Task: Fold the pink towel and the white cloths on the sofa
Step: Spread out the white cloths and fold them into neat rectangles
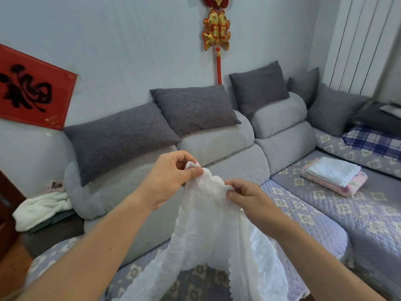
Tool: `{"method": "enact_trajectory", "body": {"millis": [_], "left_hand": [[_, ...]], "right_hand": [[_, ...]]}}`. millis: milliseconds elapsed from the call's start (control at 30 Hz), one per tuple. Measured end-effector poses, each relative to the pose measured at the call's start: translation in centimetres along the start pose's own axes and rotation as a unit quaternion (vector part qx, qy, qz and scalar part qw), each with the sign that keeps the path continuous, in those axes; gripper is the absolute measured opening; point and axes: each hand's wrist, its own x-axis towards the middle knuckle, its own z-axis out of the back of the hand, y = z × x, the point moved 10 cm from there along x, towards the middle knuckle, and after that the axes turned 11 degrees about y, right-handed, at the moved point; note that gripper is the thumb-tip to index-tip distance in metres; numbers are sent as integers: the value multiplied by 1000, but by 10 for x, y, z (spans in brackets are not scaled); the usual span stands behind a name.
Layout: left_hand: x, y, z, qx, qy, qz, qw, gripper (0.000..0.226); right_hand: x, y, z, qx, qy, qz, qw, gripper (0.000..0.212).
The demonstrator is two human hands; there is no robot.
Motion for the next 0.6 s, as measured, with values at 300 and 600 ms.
{"method": "enact_trajectory", "body": {"millis": [300,600], "left_hand": [[21,1,-27,72,2,41,997,19],[45,-7,-80,303,71,100,945,25]], "right_hand": [[22,5,25,-40,-14,30,999,18],[38,28,29,-44,78,73,993,14]]}}
